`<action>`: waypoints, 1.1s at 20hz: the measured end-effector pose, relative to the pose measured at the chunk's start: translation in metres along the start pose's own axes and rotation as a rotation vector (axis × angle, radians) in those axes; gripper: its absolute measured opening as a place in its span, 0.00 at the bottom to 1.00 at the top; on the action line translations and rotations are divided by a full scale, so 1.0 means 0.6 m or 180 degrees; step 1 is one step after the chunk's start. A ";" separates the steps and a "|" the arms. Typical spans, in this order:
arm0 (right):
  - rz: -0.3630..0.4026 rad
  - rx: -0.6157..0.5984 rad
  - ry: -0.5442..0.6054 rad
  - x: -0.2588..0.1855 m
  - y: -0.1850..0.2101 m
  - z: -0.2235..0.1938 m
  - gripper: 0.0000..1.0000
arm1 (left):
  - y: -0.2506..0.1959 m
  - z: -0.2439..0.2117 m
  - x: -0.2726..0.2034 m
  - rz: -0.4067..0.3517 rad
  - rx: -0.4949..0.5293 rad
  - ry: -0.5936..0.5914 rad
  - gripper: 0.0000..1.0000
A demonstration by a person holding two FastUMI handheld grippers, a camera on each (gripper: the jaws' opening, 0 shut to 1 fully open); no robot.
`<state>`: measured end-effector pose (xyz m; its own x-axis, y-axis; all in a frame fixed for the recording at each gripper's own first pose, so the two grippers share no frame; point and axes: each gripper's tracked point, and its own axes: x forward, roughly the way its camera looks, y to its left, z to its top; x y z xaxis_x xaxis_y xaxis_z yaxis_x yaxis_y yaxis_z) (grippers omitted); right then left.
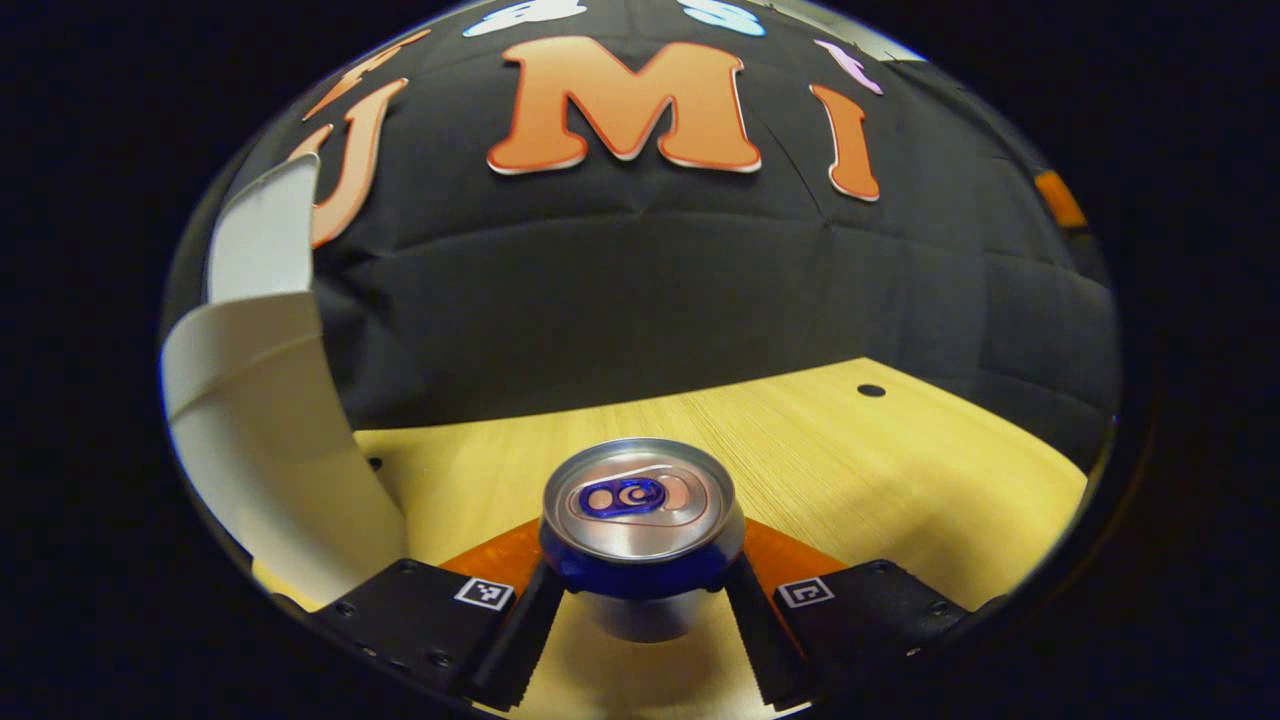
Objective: Press the lid of the desktop garbage bin to open it, pick up the crumpled paper on the desktop and throw it into the bin, then pick up the pop can on the desktop and drop it into the bin, and finally close the garbage bin lid.
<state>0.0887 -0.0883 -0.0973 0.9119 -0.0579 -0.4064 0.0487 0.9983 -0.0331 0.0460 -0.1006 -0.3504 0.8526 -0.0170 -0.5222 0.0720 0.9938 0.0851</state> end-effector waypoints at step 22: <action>0.0304 0.0139 -0.0304 -0.009 0.150 0.043 0.94 | 0.525 0.302 -0.134 0.1295 -0.0193 -0.0978 0.79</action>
<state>0.0987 0.0022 -0.0747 0.9477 0.0366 -0.3170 -0.0244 0.9988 0.0421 0.0938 0.1936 -0.1278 0.9188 0.3498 -0.1827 -0.3197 0.9312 0.1754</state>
